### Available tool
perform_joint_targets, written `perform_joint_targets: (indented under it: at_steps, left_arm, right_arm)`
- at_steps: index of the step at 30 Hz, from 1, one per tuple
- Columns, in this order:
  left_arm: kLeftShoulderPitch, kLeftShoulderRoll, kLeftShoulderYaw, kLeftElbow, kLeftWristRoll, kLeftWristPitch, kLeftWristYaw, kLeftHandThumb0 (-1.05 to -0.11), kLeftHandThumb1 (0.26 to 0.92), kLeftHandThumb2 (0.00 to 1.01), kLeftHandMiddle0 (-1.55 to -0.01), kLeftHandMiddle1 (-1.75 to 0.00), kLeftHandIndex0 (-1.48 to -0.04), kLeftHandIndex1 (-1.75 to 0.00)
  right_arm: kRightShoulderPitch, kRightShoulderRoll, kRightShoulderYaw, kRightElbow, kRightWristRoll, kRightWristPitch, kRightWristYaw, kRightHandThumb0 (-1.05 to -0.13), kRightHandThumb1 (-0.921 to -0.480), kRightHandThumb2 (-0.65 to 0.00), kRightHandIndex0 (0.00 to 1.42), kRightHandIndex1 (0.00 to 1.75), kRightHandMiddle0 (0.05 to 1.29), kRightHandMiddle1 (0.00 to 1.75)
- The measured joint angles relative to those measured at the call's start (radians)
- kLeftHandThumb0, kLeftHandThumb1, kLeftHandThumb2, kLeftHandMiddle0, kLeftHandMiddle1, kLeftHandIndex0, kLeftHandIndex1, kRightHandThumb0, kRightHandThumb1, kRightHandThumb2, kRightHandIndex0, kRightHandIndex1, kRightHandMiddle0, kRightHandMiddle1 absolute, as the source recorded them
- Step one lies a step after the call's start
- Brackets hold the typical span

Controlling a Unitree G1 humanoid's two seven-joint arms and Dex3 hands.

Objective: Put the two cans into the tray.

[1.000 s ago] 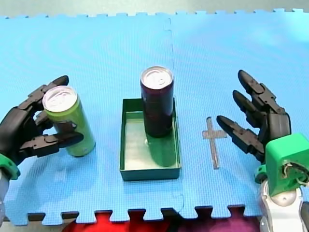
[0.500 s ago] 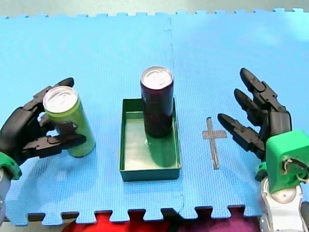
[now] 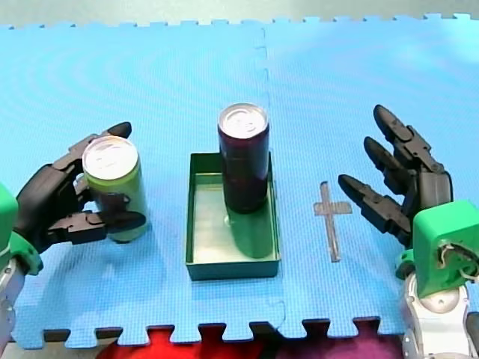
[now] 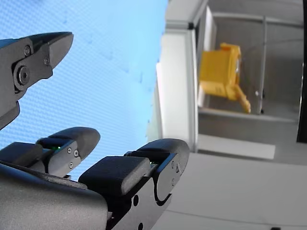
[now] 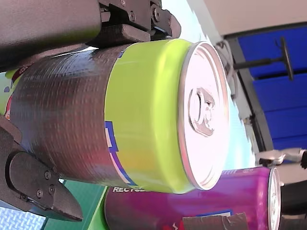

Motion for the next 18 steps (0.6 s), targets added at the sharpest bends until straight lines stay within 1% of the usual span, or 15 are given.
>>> perform_joint_targets:
  at_steps: [4,9,11,12,13,14,15,16,17,18]
  left_arm:
    - [0.0,-0.001,-0.003,-0.003,0.0,0.0,0.0,-1.048,0.7,0.01,-0.23,-0.01,-0.31,-0.01]
    - [-0.002,-0.005,-0.006,-0.004,0.0,0.0,0.002,-1.048,0.701,0.01,-0.23,-0.01,-0.31,-0.01]
    - [-0.002,-0.007,-0.007,-0.006,0.001,0.0,0.005,-1.048,0.701,0.01,-0.26,-0.03,-0.33,-0.02]
    - [-0.002,-0.009,-0.006,-0.007,0.0,0.0,0.01,-1.01,0.695,0.0,-0.42,-0.09,-0.46,-0.06]
    - [-0.001,-0.015,-0.003,-0.009,0.0,-0.002,0.033,-0.693,0.689,0.01,-0.75,-0.23,-0.78,-0.14]
    - [0.0,-0.023,0.0,-0.009,0.0,-0.003,0.059,-0.544,0.699,0.01,-0.92,-0.31,-0.94,-0.19]
    - [0.001,-0.031,0.004,-0.009,0.001,-0.008,0.093,-0.464,0.718,0.01,-1.04,-0.38,-1.06,-0.19]
    - [0.001,-0.038,0.007,-0.009,0.001,-0.013,0.119,-0.413,0.732,0.01,-1.13,-0.44,-1.16,-0.15]
    - [0.002,-0.049,0.012,-0.009,0.001,-0.02,0.151,-0.397,0.737,0.0,-1.16,-0.46,-1.2,-0.11]
    - [0.004,-0.059,0.018,-0.009,0.0,-0.026,0.177,-0.388,0.739,0.0,-1.19,-0.44,-1.23,-0.07]
  right_arm:
    - [0.001,0.0,0.0,-0.005,0.001,0.003,-0.001,-0.721,-0.726,0.0,0.59,0.0,0.54,0.0]
    - [0.001,0.0,-0.002,-0.004,0.004,0.006,-0.001,-0.721,-0.727,0.0,0.59,0.0,0.54,0.0]
    - [0.001,0.0,-0.002,-0.004,0.005,0.007,-0.001,-0.721,-0.726,0.0,0.59,0.0,0.54,0.0]
    - [0.001,0.0,-0.002,-0.004,0.005,0.007,-0.001,-0.72,-0.726,0.0,0.59,0.0,0.54,0.0]
    - [0.001,0.0,-0.003,-0.004,0.005,0.007,-0.001,-0.72,-0.725,0.0,0.59,0.0,0.54,0.0]
    - [0.001,0.0,-0.003,-0.004,0.005,0.007,0.0,-0.72,-0.725,0.0,0.59,0.0,0.54,0.0]
    - [0.001,0.0,-0.003,-0.004,0.005,0.007,0.0,-0.72,-0.724,0.0,0.59,0.0,0.54,0.0]
    - [0.001,0.0,-0.003,-0.004,0.005,0.007,0.0,-0.72,-0.723,0.0,0.59,0.0,0.54,0.0]
    - [0.002,0.001,-0.002,-0.004,0.005,0.007,0.0,-0.72,-0.723,0.0,0.59,0.0,0.54,0.0]
    - [0.002,0.001,-0.002,-0.004,0.005,0.007,0.0,-0.72,-0.722,0.0,0.59,0.0,0.54,0.0]
